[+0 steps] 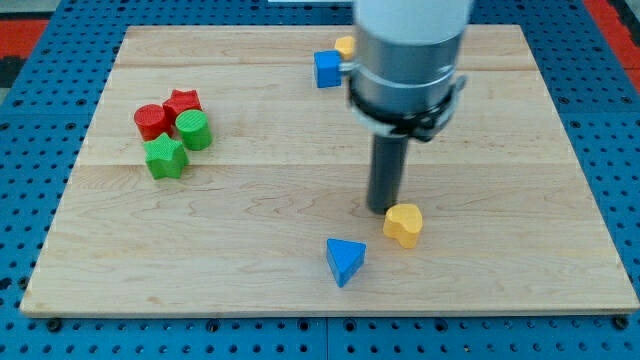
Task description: Move the blue cube to the bottom center of the board
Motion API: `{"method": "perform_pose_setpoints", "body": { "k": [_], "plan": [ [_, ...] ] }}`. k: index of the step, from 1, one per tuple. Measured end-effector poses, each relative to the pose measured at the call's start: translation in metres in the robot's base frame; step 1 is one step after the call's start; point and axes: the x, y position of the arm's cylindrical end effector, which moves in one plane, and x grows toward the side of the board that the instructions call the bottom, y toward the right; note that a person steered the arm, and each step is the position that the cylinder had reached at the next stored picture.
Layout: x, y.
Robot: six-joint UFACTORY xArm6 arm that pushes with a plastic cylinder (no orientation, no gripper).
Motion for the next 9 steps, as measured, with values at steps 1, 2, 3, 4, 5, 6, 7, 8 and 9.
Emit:
{"method": "perform_pose_setpoints", "body": {
  "k": [1,2,3,4,5,6,7,8,9],
  "plan": [
    [0.004,0.023],
    [0.053,-0.026],
    [0.015,0.002],
    [-0.075,0.051],
    [-0.170,0.048],
    [-0.266,0.042],
    [-0.278,-0.066],
    [-0.175,-0.075],
    [-0.141,-0.076]
  ]
}}
